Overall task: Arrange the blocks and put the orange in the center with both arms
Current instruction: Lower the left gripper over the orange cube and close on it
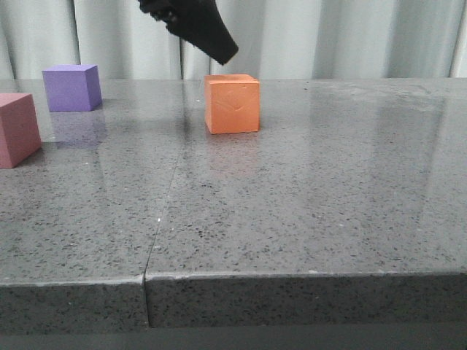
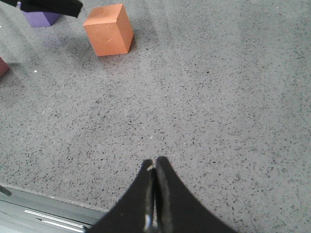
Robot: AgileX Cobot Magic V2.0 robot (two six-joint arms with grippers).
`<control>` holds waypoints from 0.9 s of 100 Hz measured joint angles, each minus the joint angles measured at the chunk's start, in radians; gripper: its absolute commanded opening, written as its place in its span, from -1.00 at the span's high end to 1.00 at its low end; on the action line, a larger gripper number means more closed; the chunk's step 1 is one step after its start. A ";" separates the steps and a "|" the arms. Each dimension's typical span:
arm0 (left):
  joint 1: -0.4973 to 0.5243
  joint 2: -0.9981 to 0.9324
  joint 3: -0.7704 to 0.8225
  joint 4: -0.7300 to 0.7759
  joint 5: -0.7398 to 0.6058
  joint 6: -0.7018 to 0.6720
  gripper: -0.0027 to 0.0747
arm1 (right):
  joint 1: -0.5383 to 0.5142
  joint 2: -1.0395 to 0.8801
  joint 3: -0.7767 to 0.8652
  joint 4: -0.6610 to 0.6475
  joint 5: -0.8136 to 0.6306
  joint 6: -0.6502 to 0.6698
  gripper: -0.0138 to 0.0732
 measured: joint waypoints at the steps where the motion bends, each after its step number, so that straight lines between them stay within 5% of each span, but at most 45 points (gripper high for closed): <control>1: 0.000 0.002 0.000 0.000 0.000 0.000 -0.67 | 0.000 0.000 0.000 0.000 0.000 0.000 0.65; 79: 0.000 0.115 0.000 -0.058 -0.007 0.053 -0.67 | 0.000 0.000 0.000 0.000 0.000 0.000 0.65; 90: 0.000 0.115 0.000 -0.058 -0.007 0.053 -0.54 | 0.000 0.000 0.000 0.000 0.000 0.000 0.65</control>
